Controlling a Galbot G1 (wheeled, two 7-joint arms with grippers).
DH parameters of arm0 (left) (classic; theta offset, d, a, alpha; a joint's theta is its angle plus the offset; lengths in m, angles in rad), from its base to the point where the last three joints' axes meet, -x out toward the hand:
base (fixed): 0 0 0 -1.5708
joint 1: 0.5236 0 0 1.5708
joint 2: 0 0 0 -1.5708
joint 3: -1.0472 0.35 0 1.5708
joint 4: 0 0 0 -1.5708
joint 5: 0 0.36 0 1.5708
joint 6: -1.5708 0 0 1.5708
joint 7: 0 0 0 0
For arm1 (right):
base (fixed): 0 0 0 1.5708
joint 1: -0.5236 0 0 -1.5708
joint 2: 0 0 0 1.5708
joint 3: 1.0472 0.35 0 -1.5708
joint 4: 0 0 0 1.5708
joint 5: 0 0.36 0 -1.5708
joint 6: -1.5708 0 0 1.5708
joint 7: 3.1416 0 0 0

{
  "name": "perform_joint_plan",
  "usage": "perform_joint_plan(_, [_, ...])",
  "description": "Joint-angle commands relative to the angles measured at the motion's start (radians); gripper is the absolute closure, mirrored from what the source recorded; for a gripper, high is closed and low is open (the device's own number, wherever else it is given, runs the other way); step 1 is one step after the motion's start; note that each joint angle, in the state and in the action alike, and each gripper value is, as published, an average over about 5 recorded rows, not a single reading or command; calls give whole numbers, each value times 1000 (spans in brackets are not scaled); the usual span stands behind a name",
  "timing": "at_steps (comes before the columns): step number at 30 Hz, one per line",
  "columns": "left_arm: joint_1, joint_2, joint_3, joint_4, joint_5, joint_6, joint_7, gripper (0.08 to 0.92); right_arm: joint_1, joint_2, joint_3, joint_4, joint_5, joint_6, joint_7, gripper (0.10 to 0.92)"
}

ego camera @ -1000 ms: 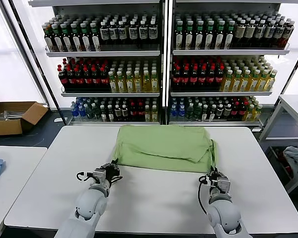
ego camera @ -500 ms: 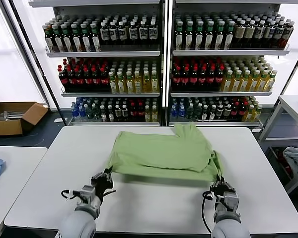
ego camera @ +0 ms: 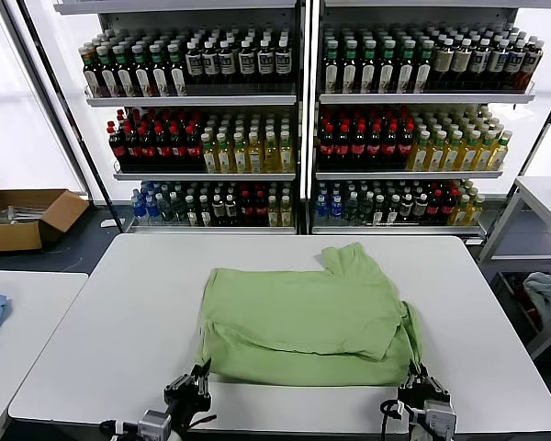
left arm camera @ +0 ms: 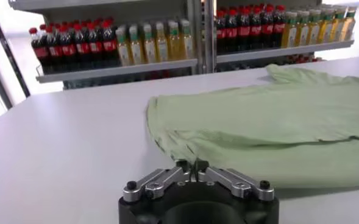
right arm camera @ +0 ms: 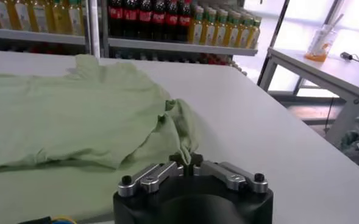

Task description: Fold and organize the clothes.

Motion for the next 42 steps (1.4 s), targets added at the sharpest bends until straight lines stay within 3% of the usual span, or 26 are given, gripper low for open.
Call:
perform_joint_plan(1, [66, -13, -6, -160, 0, 16, -16, 705, -64, -10, 34, 147, 3, -8, 32, 598])
perform_joint_plan(5, [-34, -15, -22, -178, -32, 32, -13, 592, 31, 10, 117, 143, 11, -13, 24, 477])
perform_joint_plan(8, [-143, -3, -39, -126, -70, 33, 4, 505, 168, 5, 177, 62, 41, -9, -22, 390])
perform_joint_plan(14, [-433, 62, -51, 97, -111, 40, 84, 332, 485, -116, 185, -182, 117, 0, -180, 234])
perform_joint_plan(20, [-689, 80, 30, 336, -148, 89, 125, 192, 795, -282, 44, -488, 248, -17, -287, 203])
perform_joint_plan(28, [-896, 60, 136, 594, -231, 139, 139, 177, 1090, -277, -216, -816, 310, -35, -336, 203])
perform_joint_plan(42, [-999, 34, 191, 791, -223, 137, 134, 177, 1234, -25, -264, -1134, 177, 12, -358, 203])
